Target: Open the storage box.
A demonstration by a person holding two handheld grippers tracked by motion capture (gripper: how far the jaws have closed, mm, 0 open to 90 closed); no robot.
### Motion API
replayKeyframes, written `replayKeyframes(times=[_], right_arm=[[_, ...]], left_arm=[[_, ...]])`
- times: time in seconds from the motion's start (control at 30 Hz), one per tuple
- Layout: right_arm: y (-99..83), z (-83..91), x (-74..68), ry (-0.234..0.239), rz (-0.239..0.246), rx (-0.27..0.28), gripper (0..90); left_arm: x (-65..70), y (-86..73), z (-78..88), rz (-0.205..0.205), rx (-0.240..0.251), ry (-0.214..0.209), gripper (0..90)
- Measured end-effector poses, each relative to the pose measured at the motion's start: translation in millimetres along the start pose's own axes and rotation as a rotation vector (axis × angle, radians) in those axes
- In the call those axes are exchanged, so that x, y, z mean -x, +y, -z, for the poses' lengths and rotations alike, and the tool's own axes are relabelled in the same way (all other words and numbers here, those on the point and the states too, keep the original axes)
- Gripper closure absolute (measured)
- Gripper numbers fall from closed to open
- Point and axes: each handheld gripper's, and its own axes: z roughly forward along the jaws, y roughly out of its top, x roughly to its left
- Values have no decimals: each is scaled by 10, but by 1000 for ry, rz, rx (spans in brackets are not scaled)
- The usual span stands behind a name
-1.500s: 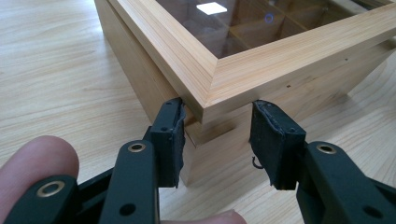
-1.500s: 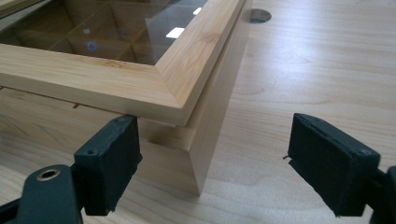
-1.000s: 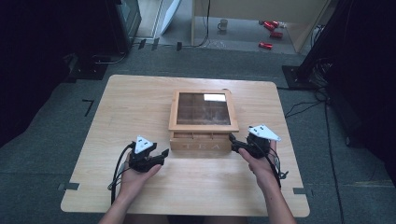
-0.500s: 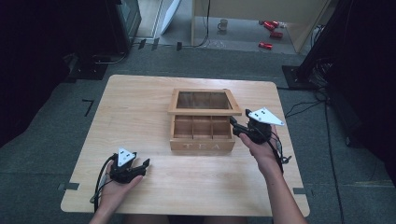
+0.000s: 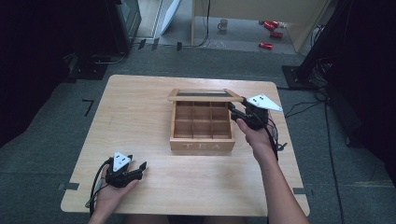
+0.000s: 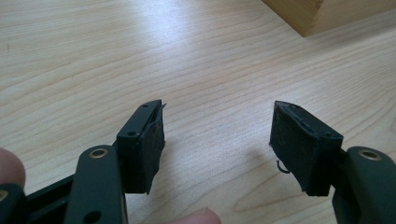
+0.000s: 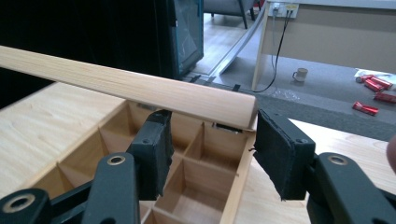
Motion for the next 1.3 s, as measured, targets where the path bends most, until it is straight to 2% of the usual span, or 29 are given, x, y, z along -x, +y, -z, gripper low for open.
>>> replayKeyframes(times=[0.03,0.13,0.17,0.43,0.5,0.6,0.93,1.1,1.3], right_arm=[[22,-14,11,2,-7,3,474],[76,-59,27,-13,-12,3,488],[116,-92,38,-13,-34,9,488],[262,-211,115,4,-102,35,491],[292,-253,136,-8,-97,30,491],[317,-285,162,-1,-101,32,491],[444,-429,302,-1,-123,39,493],[502,-535,349,19,-121,47,493],[528,-666,453,79,-132,87,497]], left_arm=[[-26,5,-11,16,-14,-16,359],[-54,4,-12,34,-18,-21,354],[-63,3,-11,42,-18,-25,354],[-66,-1,-8,45,-30,-43,351],[-66,1,-14,45,-35,-42,351],[-58,5,-24,41,-43,-35,351],[-66,15,-34,42,-45,-60,351],[-63,16,-35,41,-47,-61,352],[-68,17,-40,46,-44,-64,352]])
